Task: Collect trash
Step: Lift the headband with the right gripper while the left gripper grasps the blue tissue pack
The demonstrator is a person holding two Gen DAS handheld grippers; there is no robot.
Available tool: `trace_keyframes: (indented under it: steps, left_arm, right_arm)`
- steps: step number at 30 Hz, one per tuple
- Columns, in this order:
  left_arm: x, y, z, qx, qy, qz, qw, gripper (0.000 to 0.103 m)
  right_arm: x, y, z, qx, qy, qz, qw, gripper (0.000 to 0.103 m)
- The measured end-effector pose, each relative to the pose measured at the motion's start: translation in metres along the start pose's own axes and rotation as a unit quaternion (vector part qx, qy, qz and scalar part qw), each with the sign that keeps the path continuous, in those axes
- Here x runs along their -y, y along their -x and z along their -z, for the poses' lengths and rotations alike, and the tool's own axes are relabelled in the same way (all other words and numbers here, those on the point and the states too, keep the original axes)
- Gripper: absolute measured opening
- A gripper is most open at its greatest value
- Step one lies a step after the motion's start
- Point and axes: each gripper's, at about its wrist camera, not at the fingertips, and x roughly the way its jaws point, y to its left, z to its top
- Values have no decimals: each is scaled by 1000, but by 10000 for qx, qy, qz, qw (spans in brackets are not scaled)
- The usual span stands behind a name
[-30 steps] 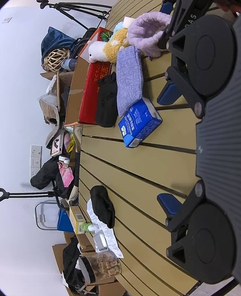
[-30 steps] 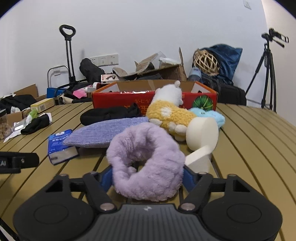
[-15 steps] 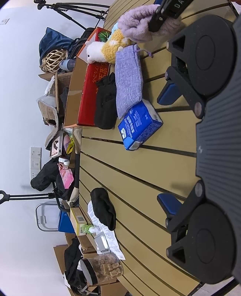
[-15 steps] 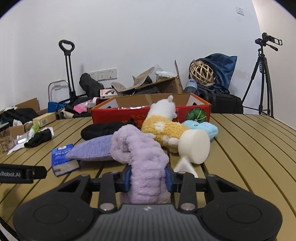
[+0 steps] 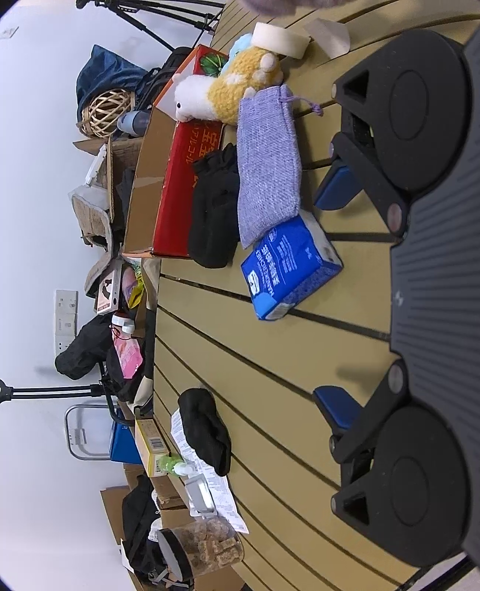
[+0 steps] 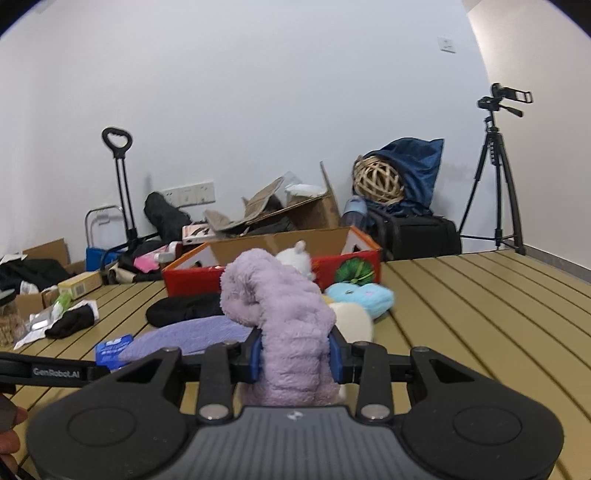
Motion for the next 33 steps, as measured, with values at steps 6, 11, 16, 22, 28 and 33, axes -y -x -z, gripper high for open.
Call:
trace_keyframes:
  steps: [6,11,16,22,28,33]
  left_arm:
    - [19,-11,-2,16,-148,-164,9998,103]
    - [31,-18,-4,46,-219,-328,9992,103]
    - [37,-30,-8,-59,-163,-414,9990,103]
    - [33,-42,-14,-163,102,-548,9983,103]
    - [29,-49,-16,-202,239,-693,9971,103]
    - [29,-48,-16,-174,246,-682,9972,99]
  right_arm:
    - [26,8,-2,35,-134,238,9996,33]
    - [47,14,-1,12,-240,404,9989,33]
    - [60,20,2,-14,-236,517,9984,33]
    - [75,27,6,-48,-248,676,9974,33]
    - [83,29,9,-93,-288,775,9965,33]
    - [83,29,11,-103,-268,751,9968,33]
